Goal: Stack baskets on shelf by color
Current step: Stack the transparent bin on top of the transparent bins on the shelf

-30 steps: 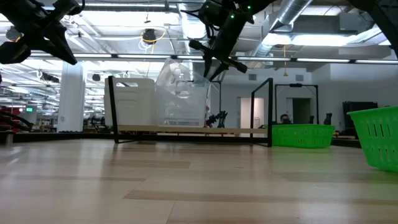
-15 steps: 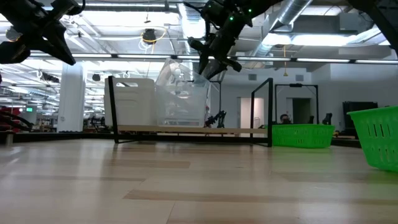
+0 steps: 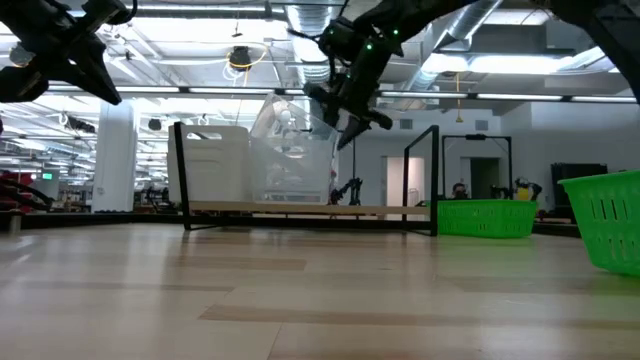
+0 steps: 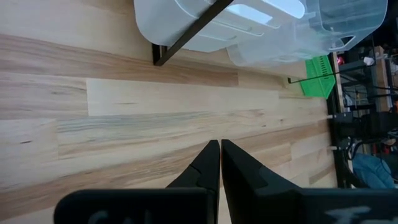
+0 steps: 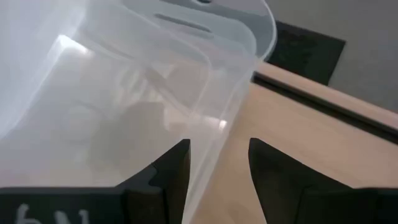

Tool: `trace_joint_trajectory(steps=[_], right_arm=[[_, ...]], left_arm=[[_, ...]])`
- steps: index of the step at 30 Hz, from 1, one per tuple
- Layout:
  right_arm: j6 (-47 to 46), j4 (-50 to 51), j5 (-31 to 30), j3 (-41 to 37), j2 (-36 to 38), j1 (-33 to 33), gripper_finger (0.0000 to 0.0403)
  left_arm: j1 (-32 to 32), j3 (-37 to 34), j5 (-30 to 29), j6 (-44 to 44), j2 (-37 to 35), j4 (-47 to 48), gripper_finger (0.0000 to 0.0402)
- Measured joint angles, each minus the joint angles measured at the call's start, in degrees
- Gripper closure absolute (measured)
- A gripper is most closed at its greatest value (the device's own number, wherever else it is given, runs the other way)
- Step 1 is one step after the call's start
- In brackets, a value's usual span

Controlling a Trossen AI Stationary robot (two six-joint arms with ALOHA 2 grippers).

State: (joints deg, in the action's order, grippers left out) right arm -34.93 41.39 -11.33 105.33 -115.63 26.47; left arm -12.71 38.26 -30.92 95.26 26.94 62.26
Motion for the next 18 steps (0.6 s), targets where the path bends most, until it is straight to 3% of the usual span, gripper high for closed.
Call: trace_joint_trajectory(steps=[11,18], right_arm=[[-0.64,1.98,-0.35,0.14,-2.85,-0.52,0.0224],[-2.58,2.03,2.3,0.17,-2.13,0.04,0.0326]], left_arm=[[0.0,0.0,0.68,0.52,0.01,-0.02,0.04],[0.0,0.0,0.44,0.28,0.0,-0.02,0.04]])
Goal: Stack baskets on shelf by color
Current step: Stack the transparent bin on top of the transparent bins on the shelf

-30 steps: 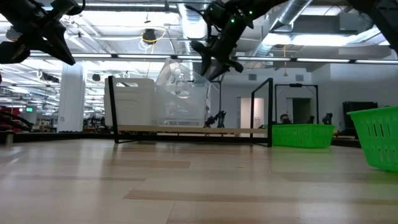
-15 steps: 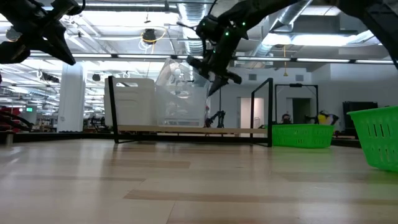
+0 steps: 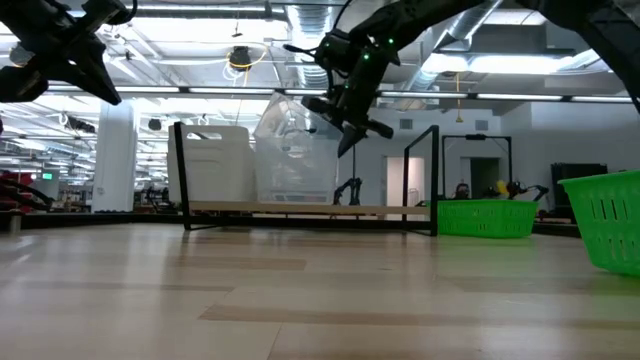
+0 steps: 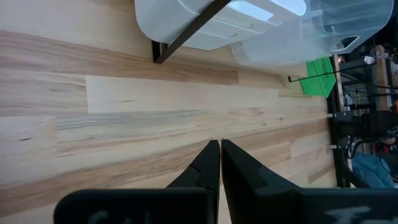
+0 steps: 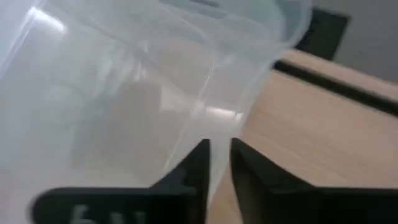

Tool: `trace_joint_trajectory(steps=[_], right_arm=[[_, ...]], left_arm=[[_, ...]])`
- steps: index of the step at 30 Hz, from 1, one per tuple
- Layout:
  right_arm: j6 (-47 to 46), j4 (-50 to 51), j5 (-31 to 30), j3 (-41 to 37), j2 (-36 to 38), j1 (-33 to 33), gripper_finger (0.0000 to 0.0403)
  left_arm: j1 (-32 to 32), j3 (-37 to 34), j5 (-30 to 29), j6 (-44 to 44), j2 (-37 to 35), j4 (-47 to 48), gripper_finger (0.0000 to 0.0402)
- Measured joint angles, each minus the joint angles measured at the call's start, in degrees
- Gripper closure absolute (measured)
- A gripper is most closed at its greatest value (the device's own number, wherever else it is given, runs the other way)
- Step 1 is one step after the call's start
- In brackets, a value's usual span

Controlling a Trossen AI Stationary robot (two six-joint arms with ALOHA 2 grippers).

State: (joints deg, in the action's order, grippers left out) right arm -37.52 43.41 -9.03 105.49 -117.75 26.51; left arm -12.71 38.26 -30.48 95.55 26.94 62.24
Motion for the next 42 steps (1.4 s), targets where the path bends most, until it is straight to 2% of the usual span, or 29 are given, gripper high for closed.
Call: trace_joint_trajectory(steps=[4,11,16,20,24,30,33,36,42], right_arm=[[-0.2,-0.24,2.07,0.02,-0.49,0.21,0.039],[-0.25,0.35,1.71,0.5,0.39,0.26,0.0398],[4.32,1.21,1.65,5.22,0.44,0.26,0.0372],[10.73,5.57,1.61,12.49,0.48,0.23,0.0345],[11.94,9.07,1.5,18.3,0.69,0.23,0.0324],[12.09,10.52,1.75,19.28,0.66,-0.26,0.0313],[12.08,9.94,5.66,19.28,0.65,-1.49,0.03],[12.11,9.73,7.51,19.28,0.63,-3.67,0.0272],[12.55,7.94,7.49,19.3,0.15,-7.74,0.0199]], left_arm=[[0.0,0.0,-0.02,-0.07,0.01,0.02,0.04],[0.0,0.0,0.02,-0.37,0.01,0.02,0.04],[0.0,0.0,0.04,-0.37,0.0,0.02,0.04],[0.0,0.0,0.26,-0.39,0.0,0.02,0.04],[0.0,0.0,0.01,-0.42,0.0,0.02,0.04],[0.0,0.0,-0.81,-1.33,0.0,0.03,0.04],[0.0,0.0,-0.84,-1.36,0.01,0.04,0.04],[0.0,0.0,-1.27,-1.37,0.01,0.06,0.04],[0.0,0.0,-1.79,-1.4,0.0,0.09,0.04]])
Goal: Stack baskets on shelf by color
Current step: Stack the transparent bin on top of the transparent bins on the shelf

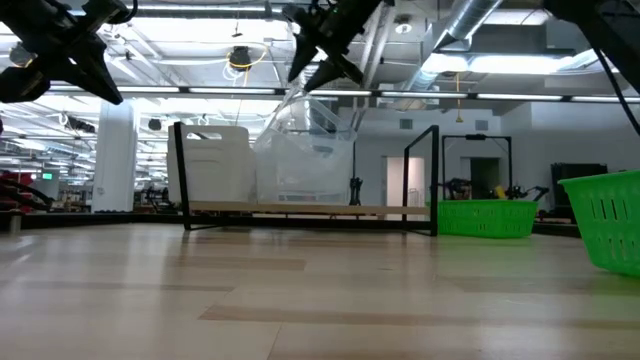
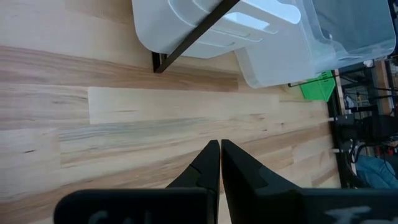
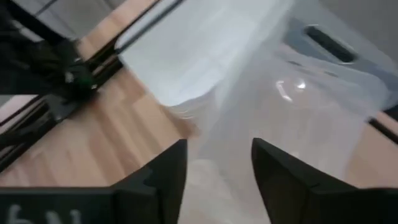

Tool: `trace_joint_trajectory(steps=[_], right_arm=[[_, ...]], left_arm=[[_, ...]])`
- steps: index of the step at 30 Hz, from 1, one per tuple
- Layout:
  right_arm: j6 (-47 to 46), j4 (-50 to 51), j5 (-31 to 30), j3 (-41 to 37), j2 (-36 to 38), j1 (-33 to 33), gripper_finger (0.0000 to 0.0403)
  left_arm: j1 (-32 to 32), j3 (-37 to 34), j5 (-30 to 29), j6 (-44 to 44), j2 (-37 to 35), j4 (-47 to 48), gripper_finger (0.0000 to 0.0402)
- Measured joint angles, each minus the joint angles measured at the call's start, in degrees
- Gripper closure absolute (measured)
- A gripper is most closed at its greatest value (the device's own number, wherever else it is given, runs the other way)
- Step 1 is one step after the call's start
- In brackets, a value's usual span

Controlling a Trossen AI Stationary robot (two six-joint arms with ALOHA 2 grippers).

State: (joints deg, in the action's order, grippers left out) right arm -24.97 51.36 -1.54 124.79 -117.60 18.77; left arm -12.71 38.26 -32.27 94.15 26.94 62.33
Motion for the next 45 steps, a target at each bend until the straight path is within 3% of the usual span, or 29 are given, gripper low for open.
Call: trace_joint_trajectory(steps=[6,20,25,33,45], right_arm=[[-0.02,-0.74,-4.5,0.09,0.02,-1.59,0.0169],[-0.48,2.06,-3.28,-0.04,-2.91,-2.93,0.0183],[-0.51,4.5,-3.3,0.02,-2.82,-2.83,0.0237],[0.66,5.24,-3.33,0.04,-2.82,-2.89,0.039],[4.18,6.32,-7.59,0.81,-2.58,-3.42,0.0398]], left_arm=[[0.0,0.0,0.06,0.02,0.0,0.0,0.04],[0.0,0.0,0.46,0.04,0.02,-0.04,0.04],[0.0,0.0,0.45,-0.12,0.02,-0.04,0.04],[0.0,0.0,0.42,-0.29,0.0,0.11,0.04],[-0.01,0.0,0.42,-0.33,0.02,0.15,0.04]])
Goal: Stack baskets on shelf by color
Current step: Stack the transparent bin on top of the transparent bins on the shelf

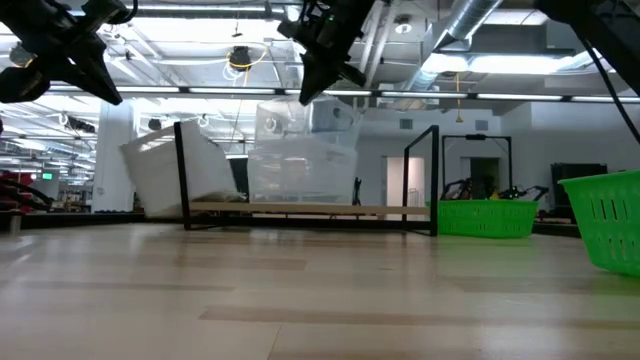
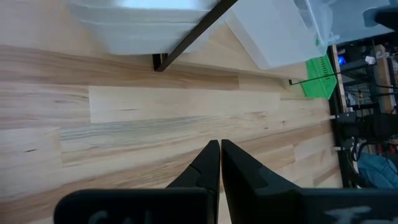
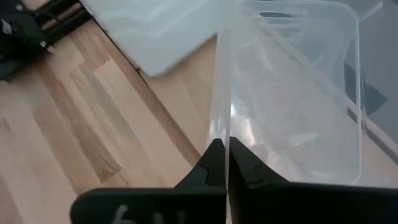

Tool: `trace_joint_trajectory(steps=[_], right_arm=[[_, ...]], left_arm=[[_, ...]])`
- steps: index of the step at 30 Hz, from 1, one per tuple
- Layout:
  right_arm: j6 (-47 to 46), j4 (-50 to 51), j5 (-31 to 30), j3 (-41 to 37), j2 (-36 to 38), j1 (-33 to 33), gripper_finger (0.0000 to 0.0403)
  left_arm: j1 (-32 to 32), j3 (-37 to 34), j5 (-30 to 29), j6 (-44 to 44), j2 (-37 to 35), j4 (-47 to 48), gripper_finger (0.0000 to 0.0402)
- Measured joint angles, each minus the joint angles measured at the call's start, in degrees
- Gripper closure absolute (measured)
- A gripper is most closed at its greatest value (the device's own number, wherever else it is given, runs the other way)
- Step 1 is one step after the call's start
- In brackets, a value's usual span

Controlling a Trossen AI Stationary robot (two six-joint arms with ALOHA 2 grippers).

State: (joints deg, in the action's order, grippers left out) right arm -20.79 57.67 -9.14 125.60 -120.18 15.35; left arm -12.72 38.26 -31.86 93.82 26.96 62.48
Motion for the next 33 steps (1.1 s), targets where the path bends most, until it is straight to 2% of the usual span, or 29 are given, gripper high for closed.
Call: trace_joint_trajectory(steps=[12,17,21,25,29,33], right_arm=[[2.0,0.2,0.17,-1.28,-1.06,0.04,0.0389],[2.02,0.58,0.19,-1.29,-1.05,0.38,0.0334],[1.98,0.66,2.44,-1.27,-1.05,0.66,0.0277],[1.66,-0.37,2.23,-1.03,-0.74,0.63,0.0228],[1.39,0.78,0.37,2.52,-0.3,0.79,0.0203],[1.76,5.87,-1.44,3.89,-0.25,1.42,0.02]], left_arm=[[0.01,0.0,0.0,0.0,0.0,0.02,0.04],[0.01,0.0,-0.21,0.0,0.0,-0.07,0.04],[0.01,0.0,-0.44,-0.1,-0.02,-1.16,0.04],[0.01,0.0,-2.04,-1.93,0.0,-5.47,0.04],[0.41,0.0,-5.91,-5.37,0.0,-11.67,0.0394],[2.5,0.82,-5.95,-8.12,0.04,-14.37,0.0367]])
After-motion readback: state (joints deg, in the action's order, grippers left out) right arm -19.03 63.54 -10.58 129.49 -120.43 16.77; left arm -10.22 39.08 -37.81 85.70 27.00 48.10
